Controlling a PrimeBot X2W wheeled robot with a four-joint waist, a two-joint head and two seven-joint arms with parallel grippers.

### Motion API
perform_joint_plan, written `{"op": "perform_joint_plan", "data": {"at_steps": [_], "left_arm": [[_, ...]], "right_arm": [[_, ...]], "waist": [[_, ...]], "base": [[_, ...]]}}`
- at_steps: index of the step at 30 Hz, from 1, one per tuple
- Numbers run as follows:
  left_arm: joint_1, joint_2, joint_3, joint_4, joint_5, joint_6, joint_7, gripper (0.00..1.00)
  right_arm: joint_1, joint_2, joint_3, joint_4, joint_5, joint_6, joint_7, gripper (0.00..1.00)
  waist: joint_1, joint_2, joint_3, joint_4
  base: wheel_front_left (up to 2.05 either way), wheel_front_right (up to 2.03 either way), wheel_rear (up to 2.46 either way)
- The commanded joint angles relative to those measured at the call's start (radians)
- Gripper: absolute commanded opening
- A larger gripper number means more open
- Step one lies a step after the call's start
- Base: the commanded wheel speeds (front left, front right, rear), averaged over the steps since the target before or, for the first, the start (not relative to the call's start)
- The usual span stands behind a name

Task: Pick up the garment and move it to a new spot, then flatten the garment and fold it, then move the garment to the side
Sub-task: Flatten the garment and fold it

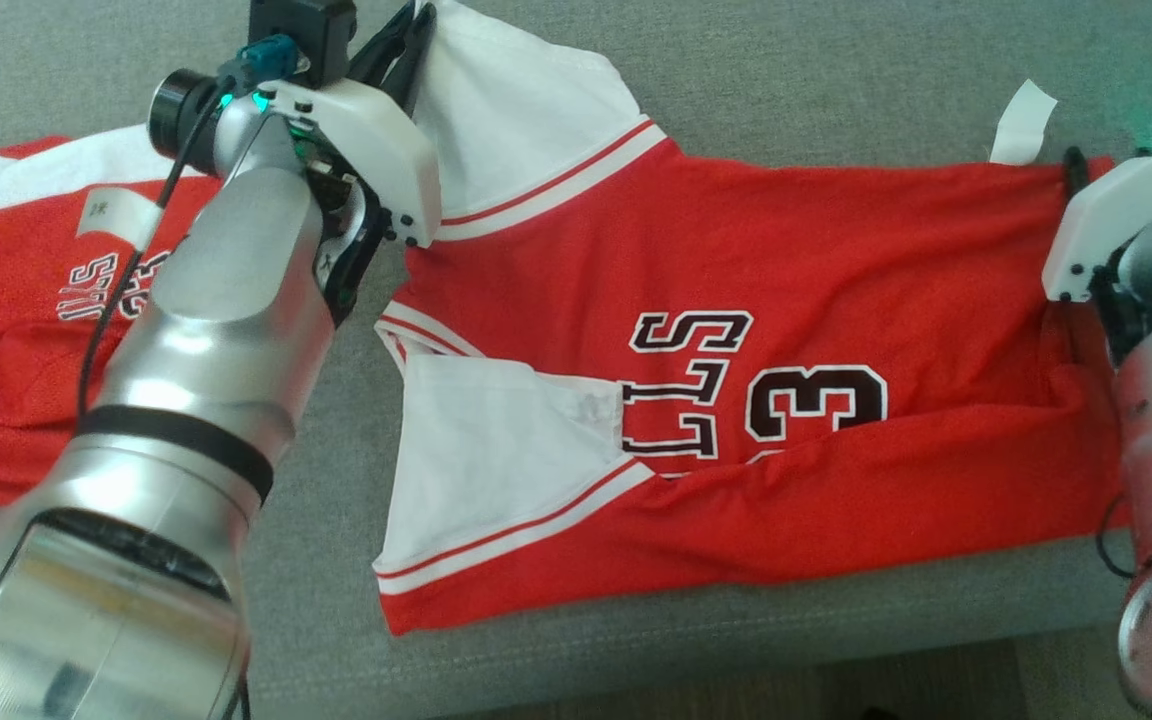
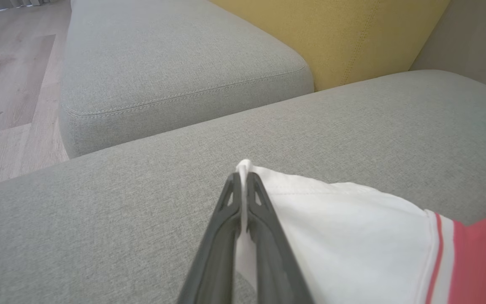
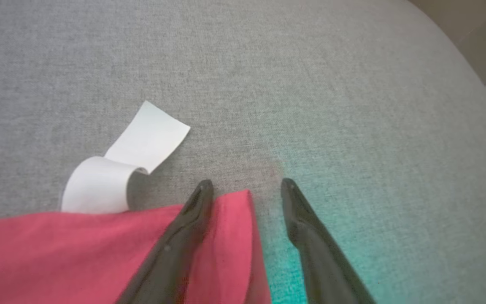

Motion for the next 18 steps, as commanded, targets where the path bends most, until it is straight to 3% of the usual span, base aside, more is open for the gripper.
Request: {"op": "perform_joint_plan", "data": {"at_steps": [1,9,18], "left_arm": [[-0.061,0.038,0.019,-0.024,-0.011,0.009,-0.009,0.0],[-0.063,0.041,0.016,-0.023,-0.017,0.014,-0.01,0.0],[-0.067,0.061,0.036,-0.04,-0.034,0.033,-0.012,0.0]], "right_arm": [[-0.001,0.018,0.001,0.01,0.011,-0.001,0.018,0.0],[-0.017,0.019,-0.017,0.034,0.029,-0.001,0.002,0.0],[-0.085,0.028,-0.008,0.015,0.078,-0.001,-0.178,0.0]], "waist": [[0.0,0.0,-0.002,-0.001],[0.0,0.0,-0.008,-0.003],[0.0,0.0,-0.028,-0.011]], "base": [[0.0,0.0,0.0],[0.0,0.0,0.0],[0.0,0.0,0.0]]}}
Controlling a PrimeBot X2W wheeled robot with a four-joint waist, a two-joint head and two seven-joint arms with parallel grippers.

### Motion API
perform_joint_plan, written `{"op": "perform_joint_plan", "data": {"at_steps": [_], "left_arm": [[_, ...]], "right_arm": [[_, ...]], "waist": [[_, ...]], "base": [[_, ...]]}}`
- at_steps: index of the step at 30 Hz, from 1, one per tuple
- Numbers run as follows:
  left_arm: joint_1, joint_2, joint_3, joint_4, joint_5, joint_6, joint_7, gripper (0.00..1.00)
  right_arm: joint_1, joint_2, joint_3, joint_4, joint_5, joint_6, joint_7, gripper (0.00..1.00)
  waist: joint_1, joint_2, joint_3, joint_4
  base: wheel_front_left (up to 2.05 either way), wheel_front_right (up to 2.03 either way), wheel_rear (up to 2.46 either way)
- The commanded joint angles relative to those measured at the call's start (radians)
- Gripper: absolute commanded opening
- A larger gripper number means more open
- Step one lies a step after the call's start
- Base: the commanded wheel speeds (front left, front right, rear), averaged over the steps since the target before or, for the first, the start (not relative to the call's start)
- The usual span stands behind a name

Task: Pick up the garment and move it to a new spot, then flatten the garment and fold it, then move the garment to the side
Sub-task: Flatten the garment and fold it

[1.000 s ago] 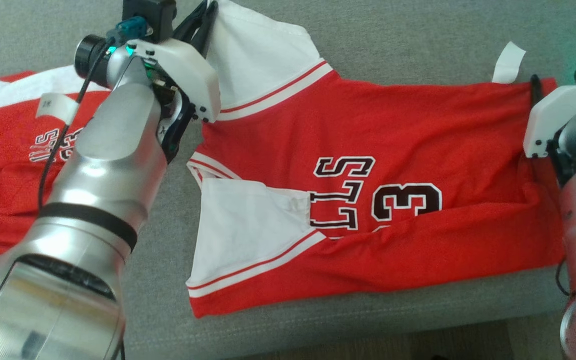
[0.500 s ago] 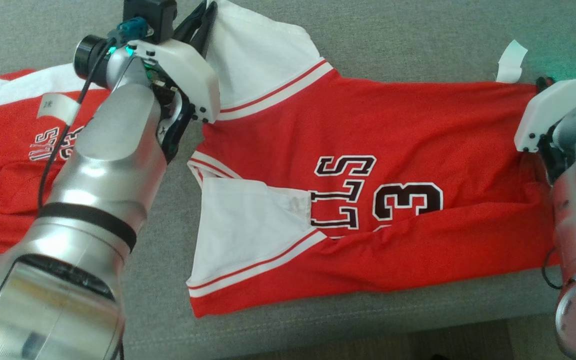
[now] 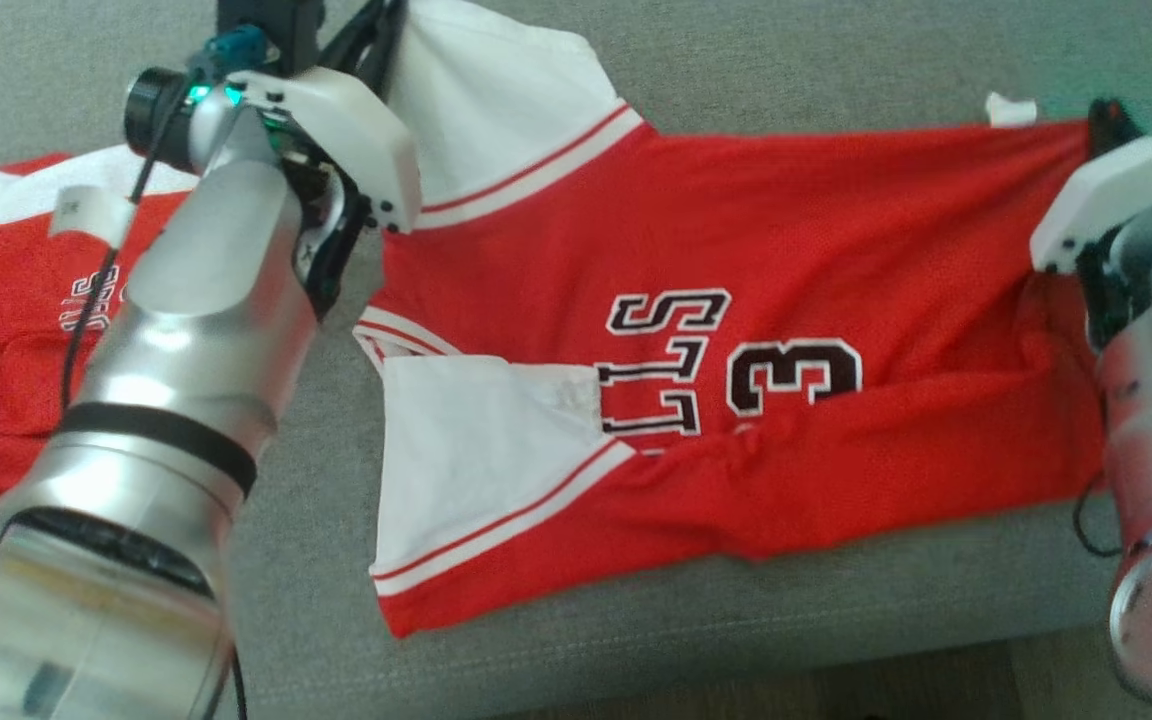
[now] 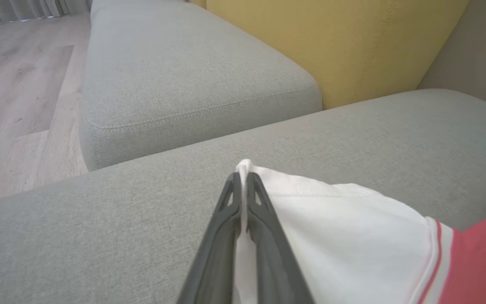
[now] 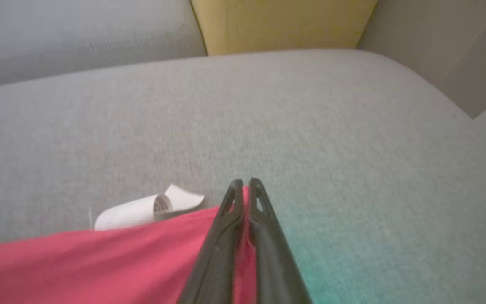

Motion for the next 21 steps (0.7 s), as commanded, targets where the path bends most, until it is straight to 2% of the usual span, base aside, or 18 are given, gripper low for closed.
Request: {"op": "perform_joint_plan", "data": {"at_steps": [1,7,11,21], "left_arm": [[-0.069,0.048,0.034,-0.032,-0.009,0.009,-0.012,0.0],[-0.098,0.079,0.066,-0.078,-0.009,0.04,-0.013,0.0],[-0.109,0.095,0.088,-0.122,0.001,0.055,-0.013,0.0],[0.02,0.097,0.074,-0.232,0.049,0.029,-0.013,0.0]], "right_arm": [[-0.061,0.006,0.02,-0.028,0.011,-0.001,-0.026,0.0],[-0.135,0.014,0.045,-0.008,0.093,-0.001,-0.153,0.0],[-0.168,0.012,0.102,0.042,0.131,-0.001,-0.179,0.0],[-0.13,-0.042,0.182,0.115,0.248,-0.001,-0.218,0.0]], "waist": [[0.0,0.0,-0.001,-0.002],[0.0,0.0,0.005,-0.008],[0.0,0.0,0.012,-0.01],[0.0,0.0,-0.042,0.025]], "base": [[0.0,0.0,0.0],[0.0,0.0,0.0],[0.0,0.0,0.0],[0.0,0.0,0.0]]}}
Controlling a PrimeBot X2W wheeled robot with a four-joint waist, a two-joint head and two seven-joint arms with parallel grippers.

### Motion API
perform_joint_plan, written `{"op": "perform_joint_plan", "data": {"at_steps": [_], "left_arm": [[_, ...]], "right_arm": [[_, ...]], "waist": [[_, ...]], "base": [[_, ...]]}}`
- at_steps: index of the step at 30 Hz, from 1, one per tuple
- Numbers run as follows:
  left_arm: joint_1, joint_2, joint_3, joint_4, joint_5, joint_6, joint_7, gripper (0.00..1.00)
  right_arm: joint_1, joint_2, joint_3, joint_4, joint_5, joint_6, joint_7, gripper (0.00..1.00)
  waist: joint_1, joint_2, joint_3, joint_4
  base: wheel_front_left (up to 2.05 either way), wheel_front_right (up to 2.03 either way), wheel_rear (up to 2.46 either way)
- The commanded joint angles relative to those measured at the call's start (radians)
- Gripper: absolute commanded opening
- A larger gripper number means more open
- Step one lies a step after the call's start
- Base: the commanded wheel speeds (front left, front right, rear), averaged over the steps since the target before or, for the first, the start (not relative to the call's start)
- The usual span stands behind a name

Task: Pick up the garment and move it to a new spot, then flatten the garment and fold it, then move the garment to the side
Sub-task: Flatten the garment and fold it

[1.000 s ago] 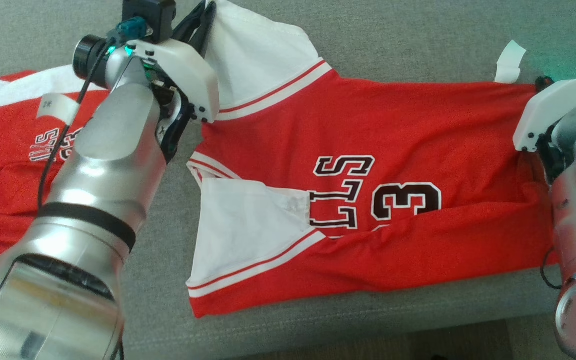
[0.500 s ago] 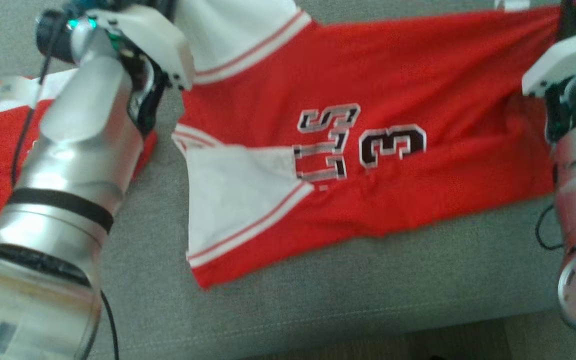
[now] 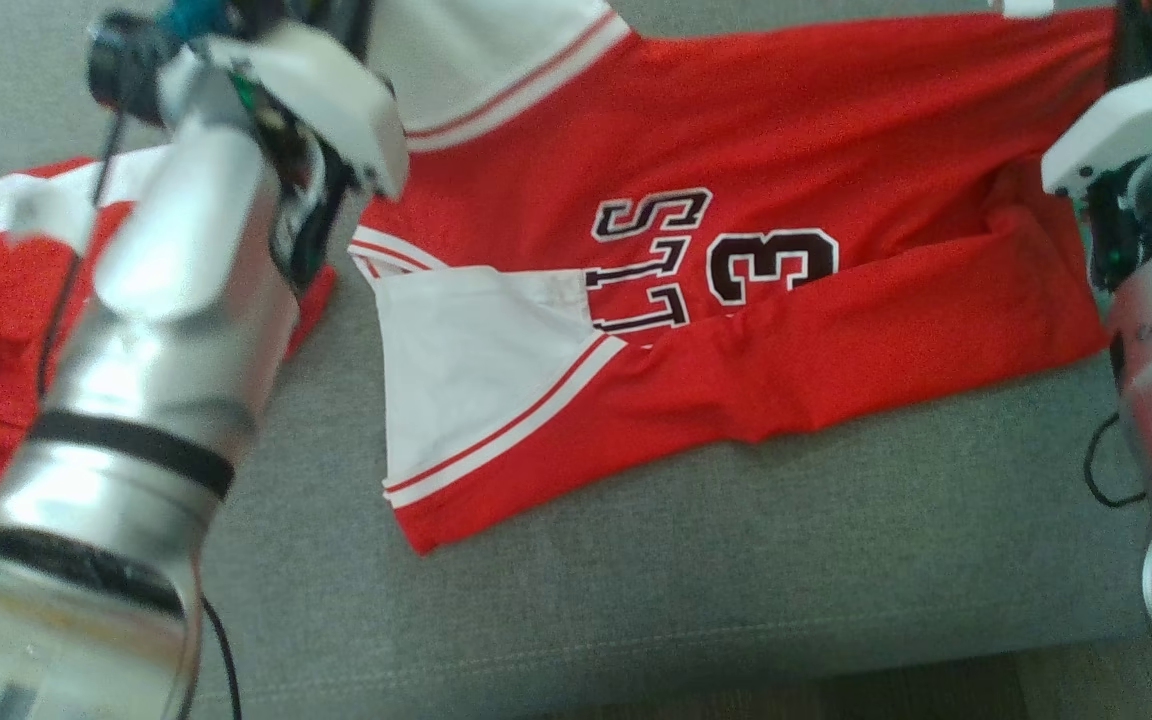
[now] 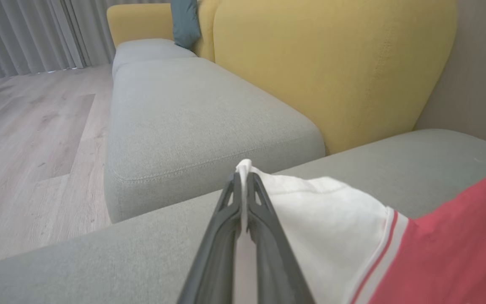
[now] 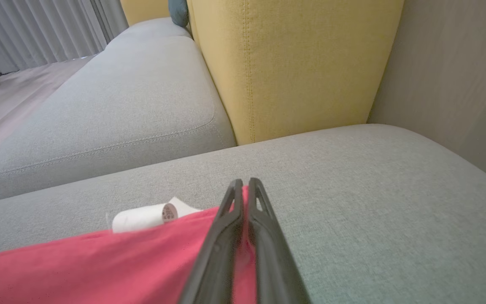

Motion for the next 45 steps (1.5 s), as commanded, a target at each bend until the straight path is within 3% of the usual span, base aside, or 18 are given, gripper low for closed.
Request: {"op": "perform_joint_plan", "data": {"at_steps": [1,12,29,41,42,43,44,45], "left_arm": [[0.017,0.044,0.016,-0.054,0.012,-0.006,-0.012,0.0],[0.269,0.1,-0.036,-0.241,0.019,-0.014,0.008,0.0],[0.667,0.251,-0.154,-0.749,0.003,0.061,0.269,0.0],[0.725,0.288,-0.191,-0.788,0.001,0.08,0.342,0.0],[0.724,0.287,-0.193,-0.78,0.002,0.081,0.34,0.0],[0.725,0.285,-0.192,-0.77,0.001,0.084,0.339,0.12],[0.725,0.284,-0.192,-0.76,0.003,0.089,0.335,0.7],[0.724,0.282,-0.189,-0.751,0.006,0.096,0.327,1.0]], "right_arm": [[0.016,-0.007,0.031,-0.019,0.032,-0.001,-0.016,0.0],[0.154,-0.055,0.156,-0.006,0.2,-0.001,0.008,0.0],[0.43,-0.193,0.449,-0.157,0.447,-0.001,0.253,0.0],[0.517,-0.25,0.555,-0.283,0.519,-0.001,0.354,0.0],[0.52,-0.253,0.558,-0.291,0.522,-0.001,0.354,0.18],[0.522,-0.256,0.559,-0.3,0.526,-0.001,0.352,1.0],[0.524,-0.258,0.556,-0.308,0.53,-0.001,0.347,1.0],[0.525,-0.261,0.551,-0.317,0.534,-0.001,0.34,1.0]], "waist": [[-0.0001,0.0,-0.033,0.015],[-0.0001,0.0,-0.168,0.058],[-0.0001,0.0,-0.288,0.091],[-0.0001,0.0,-0.273,0.064],[-0.0001,0.0,-0.271,0.061],[-0.0001,0.0,-0.269,0.059],[-0.0001,0.0,-0.268,0.056],[-0.0001,0.0,-0.267,0.054]], "base": [[0.0,0.0,0.0],[0.0,0.0,0.0],[0.0,0.0,0.0],[0.0,0.0,0.0],[0.0,0.0,0.0],[0.0,0.0,0.0],[0.0,0.0,0.0],[0.0,0.0,0.0]]}}
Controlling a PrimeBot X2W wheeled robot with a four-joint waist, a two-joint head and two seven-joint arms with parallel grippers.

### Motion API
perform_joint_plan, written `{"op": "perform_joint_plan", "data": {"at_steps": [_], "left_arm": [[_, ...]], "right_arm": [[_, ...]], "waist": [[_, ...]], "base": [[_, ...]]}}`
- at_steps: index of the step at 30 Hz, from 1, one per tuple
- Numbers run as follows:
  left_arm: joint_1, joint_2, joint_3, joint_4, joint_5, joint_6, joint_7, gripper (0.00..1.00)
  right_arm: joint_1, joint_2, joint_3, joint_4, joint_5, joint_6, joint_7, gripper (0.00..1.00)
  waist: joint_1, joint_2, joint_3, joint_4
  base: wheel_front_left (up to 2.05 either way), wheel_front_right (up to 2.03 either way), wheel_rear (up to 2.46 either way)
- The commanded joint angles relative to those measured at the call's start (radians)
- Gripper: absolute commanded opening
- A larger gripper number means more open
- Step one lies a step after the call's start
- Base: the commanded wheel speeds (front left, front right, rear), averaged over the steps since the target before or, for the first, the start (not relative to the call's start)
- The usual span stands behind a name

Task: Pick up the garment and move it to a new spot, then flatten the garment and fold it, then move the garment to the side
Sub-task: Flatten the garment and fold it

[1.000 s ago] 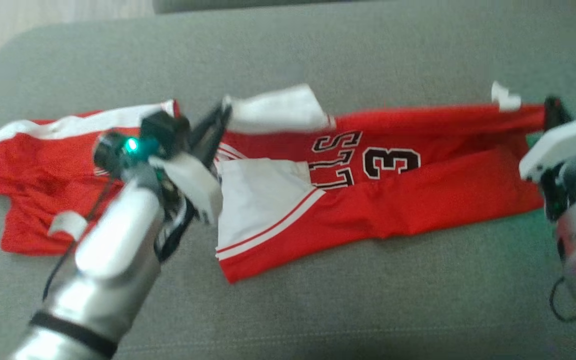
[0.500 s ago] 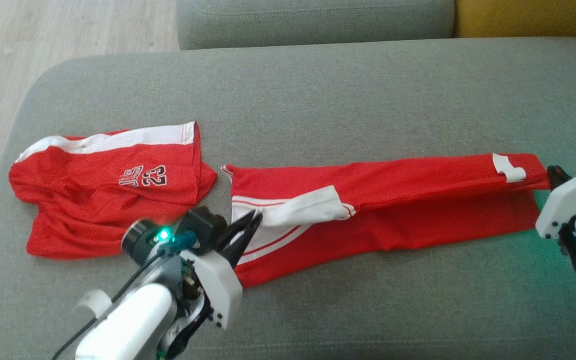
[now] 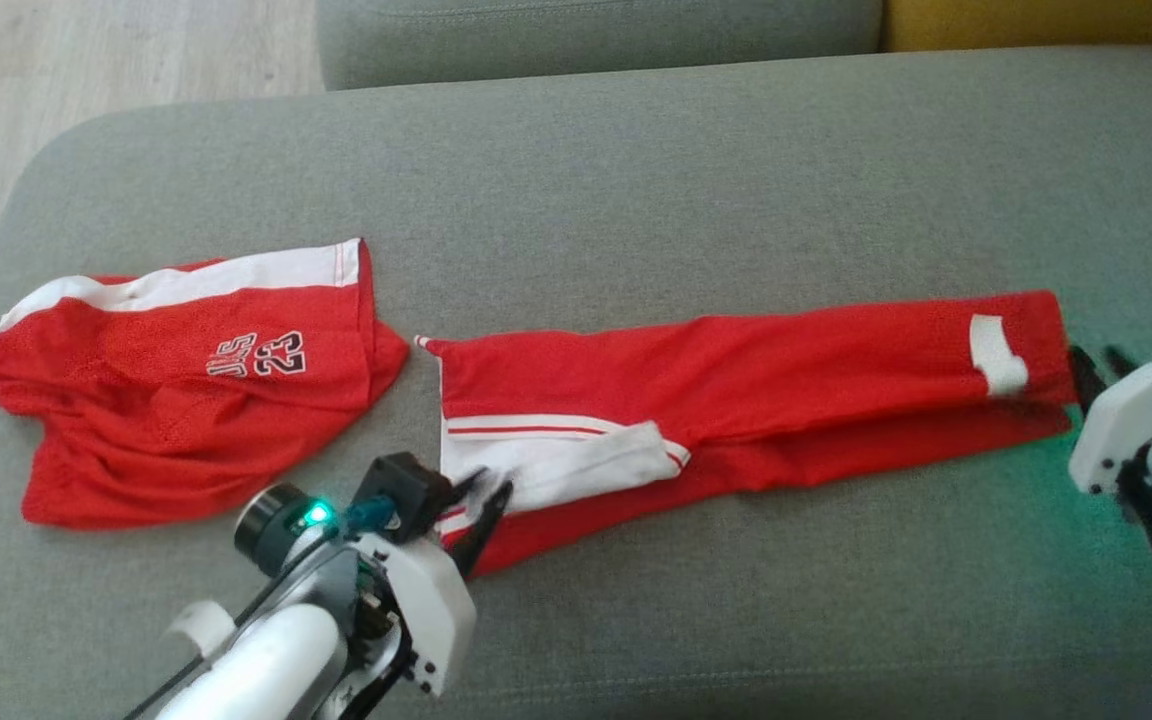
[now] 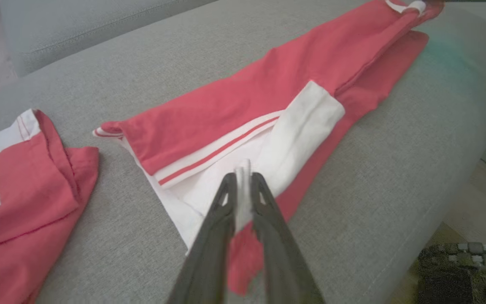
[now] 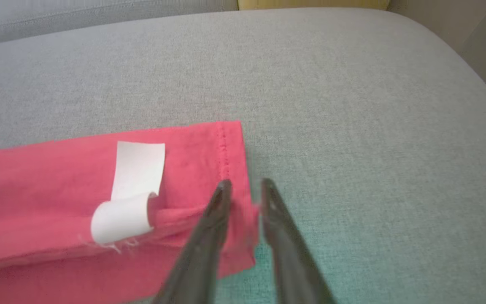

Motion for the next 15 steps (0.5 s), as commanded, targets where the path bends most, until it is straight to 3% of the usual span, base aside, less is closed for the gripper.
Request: {"op": "perform_joint_plan", "data": {"at_steps": [1,6,10,15], "left_arm": [[-0.046,0.022,0.043,-0.007,0.009,0.019,-0.025,1.0],[-0.05,-0.001,0.089,0.043,0.0,0.069,-0.102,1.0],[-0.058,-0.033,0.189,0.072,-0.046,0.135,-0.216,1.0],[-0.061,-0.073,0.293,0.072,-0.099,0.179,-0.321,1.0]], "right_arm": [[-0.002,-0.039,0.004,-0.048,0.016,-0.001,-0.018,1.0],[-0.004,-0.029,-0.032,-0.135,0.046,-0.001,-0.095,1.0],[0.01,-0.014,-0.045,-0.253,0.039,-0.001,-0.203,1.0],[0.05,0.013,-0.07,-0.368,-0.008,-0.001,-0.311,1.0]], "waist": [[0.0001,-0.0001,0.003,-0.006],[0.0001,-0.0001,-0.002,-0.016],[0.0001,-0.0001,-0.006,-0.021],[0.0001,-0.0001,-0.008,-0.02]], "base": [[0.0,0.0,0.0],[0.0,0.0,0.0],[0.0,0.0,0.0],[0.0,0.0,0.0]]}}
